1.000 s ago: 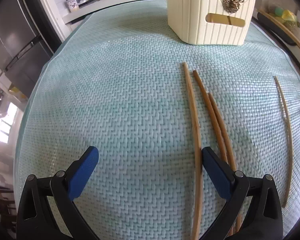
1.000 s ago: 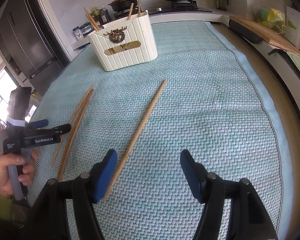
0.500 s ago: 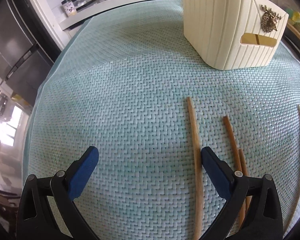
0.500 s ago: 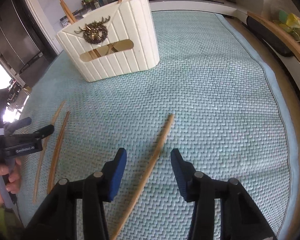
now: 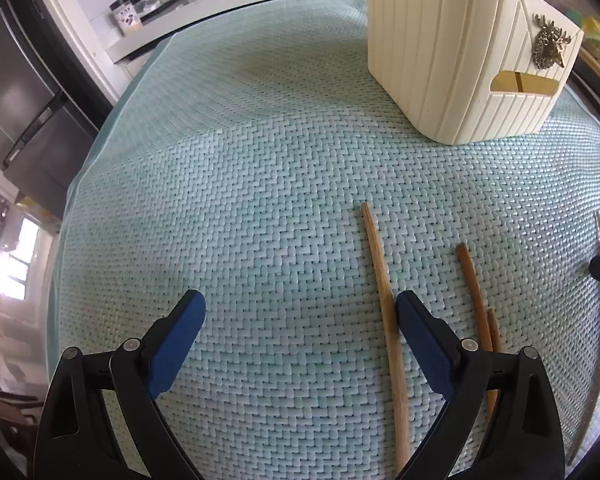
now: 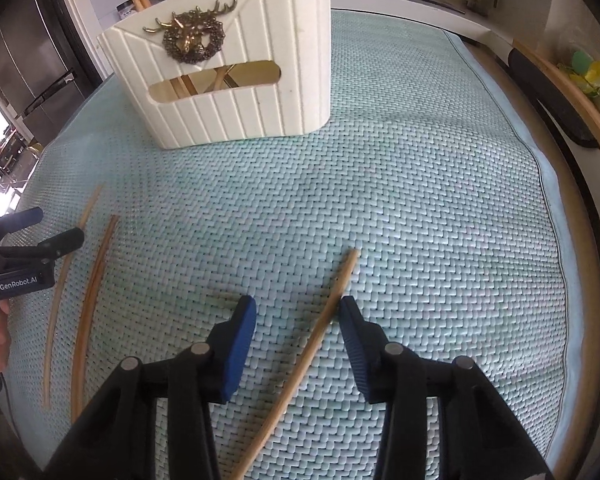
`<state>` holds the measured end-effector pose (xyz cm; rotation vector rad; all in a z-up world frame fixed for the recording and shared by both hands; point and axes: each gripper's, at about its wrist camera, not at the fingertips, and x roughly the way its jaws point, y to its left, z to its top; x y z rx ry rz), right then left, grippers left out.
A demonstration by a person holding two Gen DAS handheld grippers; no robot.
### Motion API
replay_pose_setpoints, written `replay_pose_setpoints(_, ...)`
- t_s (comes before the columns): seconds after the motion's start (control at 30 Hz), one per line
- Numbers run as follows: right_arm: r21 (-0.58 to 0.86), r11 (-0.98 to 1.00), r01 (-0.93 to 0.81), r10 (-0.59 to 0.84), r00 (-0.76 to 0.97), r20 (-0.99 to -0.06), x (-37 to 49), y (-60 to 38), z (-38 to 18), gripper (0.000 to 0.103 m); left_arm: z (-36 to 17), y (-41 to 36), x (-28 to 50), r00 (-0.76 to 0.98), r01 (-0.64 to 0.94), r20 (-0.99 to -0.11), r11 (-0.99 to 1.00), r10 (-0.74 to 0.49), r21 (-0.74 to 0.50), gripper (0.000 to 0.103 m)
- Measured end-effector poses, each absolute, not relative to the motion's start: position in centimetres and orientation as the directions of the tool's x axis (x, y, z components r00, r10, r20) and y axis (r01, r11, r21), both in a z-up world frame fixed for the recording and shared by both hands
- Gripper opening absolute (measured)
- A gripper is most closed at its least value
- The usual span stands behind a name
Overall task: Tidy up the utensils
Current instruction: 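Grasp a chopstick with the right tool while the left tool grasps another chopstick, then lift the chopsticks and carry both tools over the cream box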
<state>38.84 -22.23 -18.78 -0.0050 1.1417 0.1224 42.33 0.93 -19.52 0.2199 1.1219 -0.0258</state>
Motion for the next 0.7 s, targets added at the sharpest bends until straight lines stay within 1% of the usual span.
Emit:
replay_pose_setpoints(0.3,0.023,0.995,-0.1,0.063,0.419,-0.906,39.7,-22.1,-18.9,0.037,-19.5,0.5,41.8,0.437,0.134,-0.896,0.98,0.075,0.148,0.098)
replay_pose_setpoints(0.33,0.014,0.995,-0.099,0.054,0.422,-0.905,39.7,-22.0,-18.9,0.032,-19.5,0.7,42.0,0.435,0.136,-0.897,0.98,0.073,0.146,0.097)
replay_pose_setpoints(0.37,0.01,0.995,-0.097,0.05,0.426,-0.903,39.7,-22.0,-18.9,0.022,-19.4,0.7,42.0,0.433,0.14,-0.899,0.98,0.071,0.144,0.096)
replay_pose_setpoints(0.4,0.011,0.996,-0.093,0.049,0.427,-0.903,39.7,-22.1,-18.9,0.019,-19.3,0.5,42.0,0.432,0.147,-0.9,0.979,0.065,0.141,0.092)
replay_pose_setpoints(0.43,0.013,0.996,-0.088,0.049,0.427,-0.903,39.9,-22.1,-18.9,0.012,-19.2,0.5,42.2,0.429,0.16,-0.901,0.978,0.054,0.135,0.084)
replay_pose_setpoints(0.47,0.024,0.996,-0.085,0.058,0.426,-0.903,40.0,-22.3,-19.0,0.011,-19.1,0.3,42.1,0.427,0.173,-0.903,0.977,0.044,0.129,0.079)
replay_pose_setpoints(0.5,0.04,0.996,-0.08,0.07,0.426,-0.902,40.0,-22.7,-18.9,0.01,-18.9,0.0,42.0,0.424,0.185,-0.905,0.975,0.034,0.124,0.069)
replay_pose_setpoints(0.53,0.054,0.996,-0.075,0.081,0.426,-0.901,39.9,-23.0,-18.9,0.009,-18.8,-0.3,41.8,0.42,0.199,-0.907,0.973,0.022,0.116,0.057)
replay_pose_setpoints(0.57,0.074,0.995,-0.072,0.097,0.427,-0.899,39.9,-23.2,-18.8,0.007,-18.7,-0.6,41.7,0.415,0.211,-0.91,0.972,0.011,0.107,0.049)
replay_pose_setpoints(0.63,0.125,0.99,-0.061,0.139,0.436,-0.889,39.5,-24.0,-18.4,0.006,-18.6,-1.0,41.5,0.401,0.232,-0.916,0.969,-0.013,0.087,0.016)
replay_pose_setpoints(0.67,0.152,0.987,-0.056,0.161,0.449,-0.879,39.2,-24.4,-18.0,0.006,-18.5,-1.1,41.4,0.395,0.238,-0.918,0.968,-0.025,0.076,0.01)
replay_pose_setpoints(0.7,0.186,0.981,-0.056,0.191,0.465,-0.865,38.8,-24.8,-17.5,0.006,-18.4,-1.1,41.2,0.394,0.24,-0.918,0.969,-0.035,0.066,0.009)
